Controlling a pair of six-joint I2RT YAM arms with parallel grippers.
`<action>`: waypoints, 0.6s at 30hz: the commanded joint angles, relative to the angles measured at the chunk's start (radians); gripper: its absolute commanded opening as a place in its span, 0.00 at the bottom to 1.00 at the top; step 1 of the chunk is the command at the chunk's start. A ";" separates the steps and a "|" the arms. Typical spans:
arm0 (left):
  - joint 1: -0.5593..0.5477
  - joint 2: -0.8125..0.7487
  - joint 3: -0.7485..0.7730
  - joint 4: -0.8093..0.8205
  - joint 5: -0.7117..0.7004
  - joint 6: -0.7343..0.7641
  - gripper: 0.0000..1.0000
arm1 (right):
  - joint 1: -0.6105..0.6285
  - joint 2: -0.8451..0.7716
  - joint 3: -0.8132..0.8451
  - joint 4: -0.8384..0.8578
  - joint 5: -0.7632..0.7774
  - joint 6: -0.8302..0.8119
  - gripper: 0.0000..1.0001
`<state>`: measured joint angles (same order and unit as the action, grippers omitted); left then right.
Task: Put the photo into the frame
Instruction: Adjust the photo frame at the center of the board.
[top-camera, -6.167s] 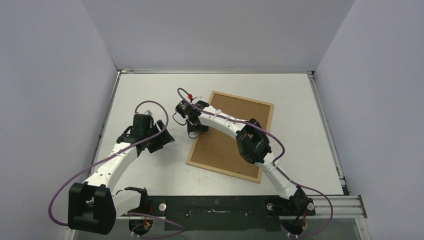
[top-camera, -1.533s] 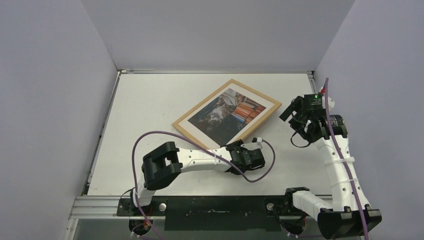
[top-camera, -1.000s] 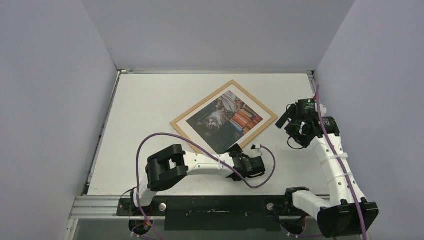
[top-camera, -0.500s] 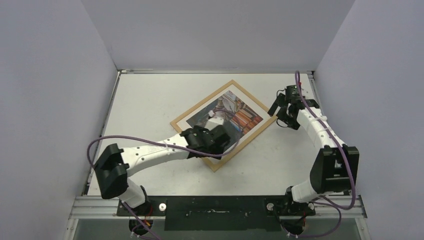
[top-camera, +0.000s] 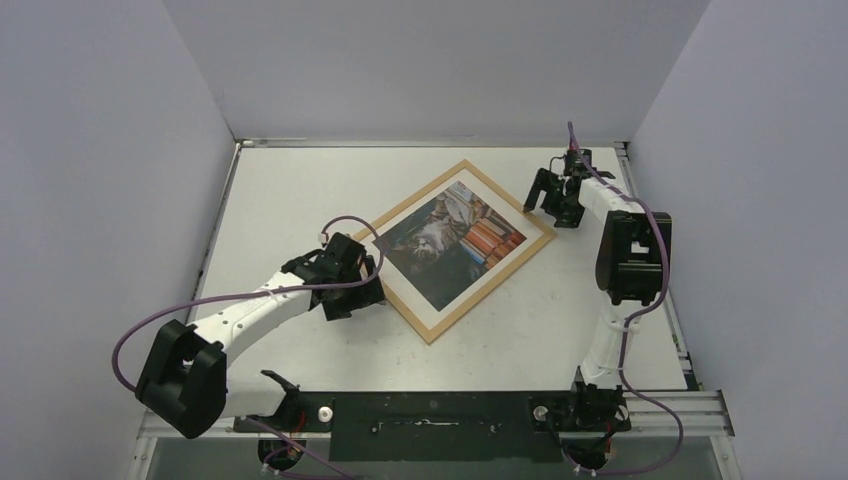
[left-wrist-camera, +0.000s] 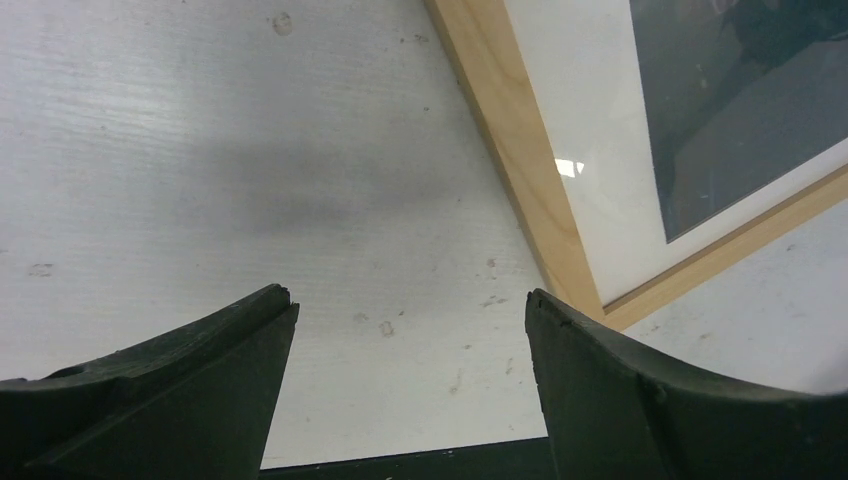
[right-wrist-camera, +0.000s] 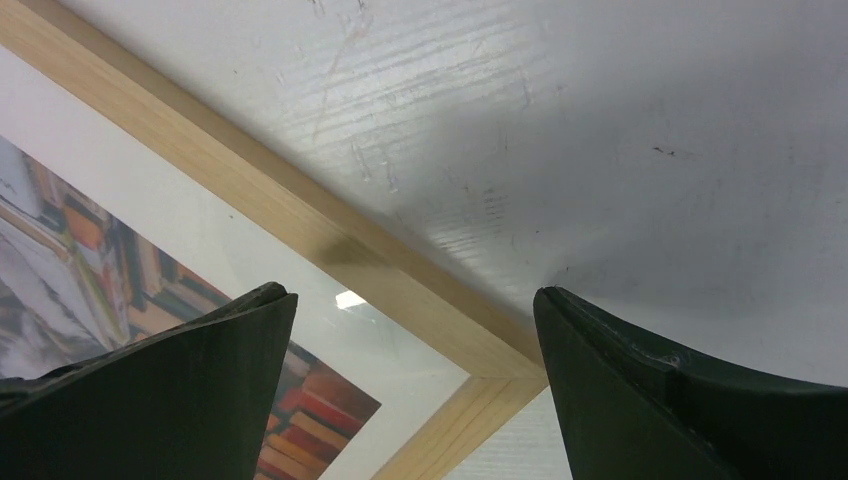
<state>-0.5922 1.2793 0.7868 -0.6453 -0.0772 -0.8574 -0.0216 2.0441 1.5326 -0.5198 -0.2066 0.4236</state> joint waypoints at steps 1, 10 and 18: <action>0.062 0.042 -0.008 0.154 0.155 -0.023 0.83 | -0.010 0.019 0.047 0.013 -0.074 -0.068 0.94; 0.191 0.231 0.080 0.222 0.280 0.028 0.83 | -0.010 0.003 -0.038 -0.014 -0.170 -0.054 0.93; 0.262 0.450 0.295 0.192 0.329 0.144 0.83 | 0.014 -0.233 -0.307 0.009 -0.192 0.020 0.92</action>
<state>-0.3588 1.6623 0.9581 -0.4805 0.2089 -0.7979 -0.0299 1.9583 1.3434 -0.4664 -0.3611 0.3946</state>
